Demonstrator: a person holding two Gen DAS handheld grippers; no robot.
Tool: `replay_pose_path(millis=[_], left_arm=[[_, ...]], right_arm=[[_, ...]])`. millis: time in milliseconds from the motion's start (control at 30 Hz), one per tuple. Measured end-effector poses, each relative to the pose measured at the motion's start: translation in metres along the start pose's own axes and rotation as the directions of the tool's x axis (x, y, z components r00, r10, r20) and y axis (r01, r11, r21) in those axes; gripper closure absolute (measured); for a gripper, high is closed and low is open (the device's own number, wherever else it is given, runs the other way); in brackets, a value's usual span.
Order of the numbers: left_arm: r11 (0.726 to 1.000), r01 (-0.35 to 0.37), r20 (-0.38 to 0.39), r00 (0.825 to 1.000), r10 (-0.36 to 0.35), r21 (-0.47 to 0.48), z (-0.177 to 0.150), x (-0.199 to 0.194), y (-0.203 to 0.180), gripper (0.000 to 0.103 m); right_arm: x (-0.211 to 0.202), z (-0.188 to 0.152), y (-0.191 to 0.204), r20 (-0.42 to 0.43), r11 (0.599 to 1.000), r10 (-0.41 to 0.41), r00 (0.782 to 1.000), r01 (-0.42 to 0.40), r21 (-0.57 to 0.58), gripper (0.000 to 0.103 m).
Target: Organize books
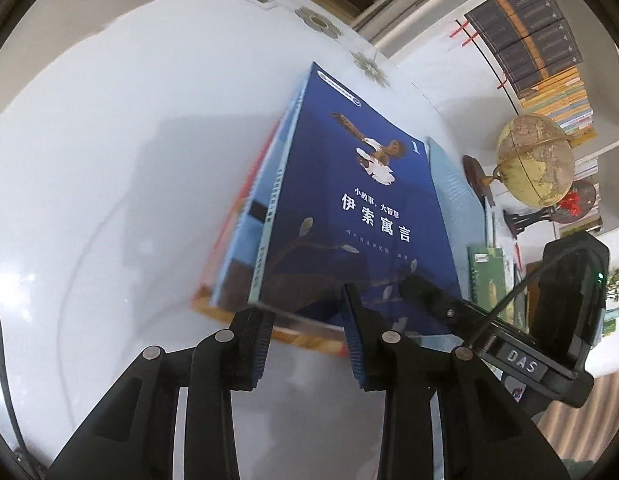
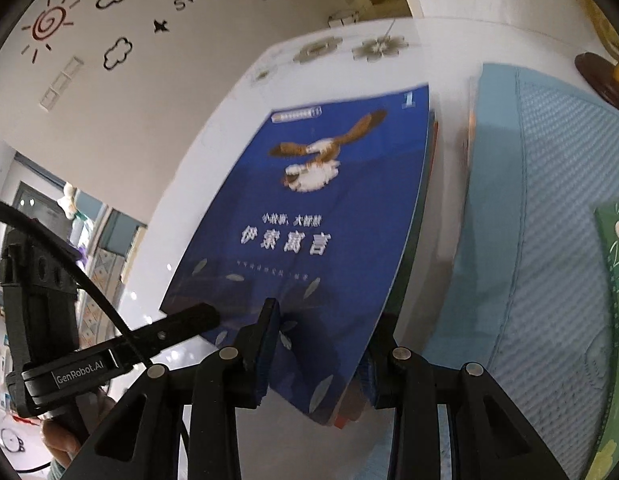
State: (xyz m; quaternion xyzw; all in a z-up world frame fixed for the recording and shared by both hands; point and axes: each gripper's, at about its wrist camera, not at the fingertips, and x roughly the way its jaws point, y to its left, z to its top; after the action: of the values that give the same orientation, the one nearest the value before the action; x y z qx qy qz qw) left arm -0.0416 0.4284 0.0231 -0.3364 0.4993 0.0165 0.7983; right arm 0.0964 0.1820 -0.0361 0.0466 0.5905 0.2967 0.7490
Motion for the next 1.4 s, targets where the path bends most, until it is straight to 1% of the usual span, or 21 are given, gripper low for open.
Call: replay_pose_path(millis=[67,133,200,300,333,400,533,567,667,733,767,867,1000,1067,1200,1300,1400], left_arm=[[0.998,-0.059,0.015,0.998,0.058,0.015,-0.005,-0.006,0.0,0.073],[0.992,-0.118,0.026,0.993,0.117,0.037,-0.01,-0.01,-0.003,0.073],[0.988,-0.142,0.033,0.99,0.14,0.065,-0.014,-0.012,-0.007,0.073],[0.98,-0.154,0.033,0.988,0.151,0.124,-0.021,-0.012,-0.023,0.073],[0.976,-0.155,0.029,0.988,0.152,0.152,-0.024,-0.011,-0.033,0.073],[0.971,-0.142,0.019,0.99,0.141,0.191,-0.027,-0.009,-0.05,0.073],[0.964,-0.056,-0.007,0.998,0.06,0.26,-0.032,0.0,-0.096,0.072],[0.959,-0.047,-0.009,0.999,0.052,0.279,-0.034,0.003,-0.11,0.071],[0.944,-0.057,0.011,0.998,0.056,0.326,-0.042,0.008,-0.147,0.07],[0.943,-0.038,0.008,0.999,0.038,0.331,-0.048,0.011,-0.167,0.062],[0.943,-0.034,0.008,0.999,0.033,0.332,-0.051,0.011,-0.175,0.06],[0.936,-0.054,0.02,0.999,0.05,0.348,-0.066,0.019,-0.209,0.06],[0.944,-0.044,-0.001,0.999,0.047,0.327,-0.084,0.038,-0.244,0.06],[0.944,-0.059,0.002,0.998,0.061,0.326,-0.094,0.051,-0.258,0.06],[0.948,-0.11,0.013,0.994,0.111,0.298,-0.105,0.081,-0.272,0.06],[0.958,-0.136,0.014,0.99,0.137,0.253,-0.109,0.1,-0.273,0.06],[0.965,-0.164,0.015,0.986,0.164,0.206,-0.114,0.115,-0.272,0.06]], right_arm=[[-0.003,-0.003,-0.001,-0.003,1.0,-0.007,1.0,0.007,-0.009,0.068],[-0.006,-0.008,-0.004,-0.018,1.0,-0.017,1.0,0.017,-0.025,0.068],[-0.016,-0.019,-0.009,-0.018,0.999,-0.021,1.0,0.02,-0.033,0.068],[-0.035,-0.038,-0.025,-0.023,0.999,-0.041,0.999,0.04,-0.029,0.068],[-0.043,-0.045,-0.031,-0.024,0.999,-0.048,0.999,0.047,-0.025,0.068],[-0.063,-0.06,-0.045,-0.014,0.996,-0.09,0.996,0.09,-0.014,0.066],[-0.103,-0.085,-0.075,0.022,0.988,-0.152,0.988,0.151,0.043,0.062],[-0.116,-0.091,-0.086,0.034,0.985,-0.163,0.986,0.16,0.071,0.059],[-0.148,-0.107,-0.115,0.071,0.973,-0.187,0.98,0.175,0.151,0.053],[-0.167,-0.111,-0.132,0.098,0.967,-0.202,0.975,0.182,0.178,0.05],[-0.177,-0.112,-0.142,0.111,0.965,-0.21,0.971,0.187,0.185,0.048],[-0.204,-0.111,-0.169,0.14,0.964,-0.223,0.965,0.197,0.18,0.046],[-0.227,-0.103,-0.209,0.141,0.963,-0.246,0.959,0.225,0.149,0.045],[-0.236,-0.096,-0.227,0.147,0.963,-0.251,0.957,0.232,0.135,0.045],[-0.242,-0.081,-0.255,0.144,0.969,-0.239,0.96,0.227,0.097,0.045],[-0.236,-0.07,-0.264,0.126,0.976,-0.219,0.968,0.214,0.047,0.045],[-0.222,-0.061,-0.268,0.107,0.975,-0.22,0.97,0.221,0.005,0.045]])
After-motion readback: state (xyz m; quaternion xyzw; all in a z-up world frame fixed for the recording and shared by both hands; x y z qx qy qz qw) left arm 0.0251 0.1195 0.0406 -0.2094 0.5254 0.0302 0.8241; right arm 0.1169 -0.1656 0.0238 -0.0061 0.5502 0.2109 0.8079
